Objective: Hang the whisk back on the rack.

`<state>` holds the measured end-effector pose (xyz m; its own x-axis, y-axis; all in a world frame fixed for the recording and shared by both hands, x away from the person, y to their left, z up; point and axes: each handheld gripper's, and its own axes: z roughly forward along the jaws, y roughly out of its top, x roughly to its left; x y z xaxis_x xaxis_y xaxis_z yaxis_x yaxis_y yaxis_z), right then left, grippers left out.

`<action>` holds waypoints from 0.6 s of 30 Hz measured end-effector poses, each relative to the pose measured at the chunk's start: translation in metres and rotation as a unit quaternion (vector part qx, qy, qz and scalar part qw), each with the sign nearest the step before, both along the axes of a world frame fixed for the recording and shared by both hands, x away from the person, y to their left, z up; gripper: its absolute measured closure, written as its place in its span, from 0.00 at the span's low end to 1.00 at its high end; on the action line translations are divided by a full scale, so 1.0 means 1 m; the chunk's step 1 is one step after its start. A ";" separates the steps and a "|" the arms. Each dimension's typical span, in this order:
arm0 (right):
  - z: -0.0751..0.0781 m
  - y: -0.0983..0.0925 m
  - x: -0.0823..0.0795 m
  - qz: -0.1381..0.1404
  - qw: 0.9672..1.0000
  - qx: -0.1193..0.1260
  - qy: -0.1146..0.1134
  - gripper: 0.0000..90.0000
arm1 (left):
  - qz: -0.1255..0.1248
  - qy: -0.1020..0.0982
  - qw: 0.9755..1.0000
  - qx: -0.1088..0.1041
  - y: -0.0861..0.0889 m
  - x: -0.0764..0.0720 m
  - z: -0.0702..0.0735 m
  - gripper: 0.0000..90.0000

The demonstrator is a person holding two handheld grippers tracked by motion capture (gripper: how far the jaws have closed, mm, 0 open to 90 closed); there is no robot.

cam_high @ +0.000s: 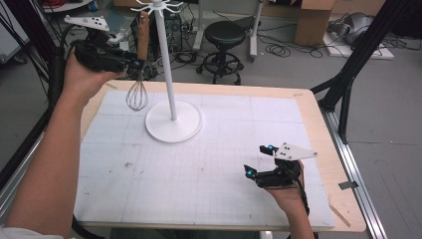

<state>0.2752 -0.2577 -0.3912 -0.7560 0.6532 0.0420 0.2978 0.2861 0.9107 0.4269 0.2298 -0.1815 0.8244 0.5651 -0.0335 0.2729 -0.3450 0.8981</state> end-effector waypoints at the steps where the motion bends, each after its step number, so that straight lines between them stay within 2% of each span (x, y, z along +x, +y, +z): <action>1: 0.000 0.000 0.000 -0.001 1.000 0.000 0.003 0.13 | 0.002 -0.001 1.000 0.005 0.001 -0.001 0.000 0.59; 8: 0.000 0.000 -0.001 -0.001 1.000 0.001 0.002 0.13 | -0.015 -0.007 1.000 -0.013 0.006 -0.010 -0.003 0.51; 10: 0.001 0.000 -0.001 0.000 1.000 0.002 0.000 0.13 | -0.032 -0.007 0.999 -0.025 0.009 -0.015 -0.013 0.48; 11: 0.001 0.000 -0.001 -0.001 1.000 0.002 -0.002 0.13 | -0.032 -0.007 0.999 -0.025 0.009 -0.015 -0.013 0.47; 13: 0.002 0.000 -0.001 -0.001 1.000 0.003 0.000 0.13 | -0.045 0.002 0.999 -0.021 0.009 -0.019 -0.025 0.46; 18: 0.002 0.001 -0.002 0.001 1.000 0.003 -0.001 0.13 | -0.064 0.007 0.998 -0.019 0.008 -0.026 -0.038 0.43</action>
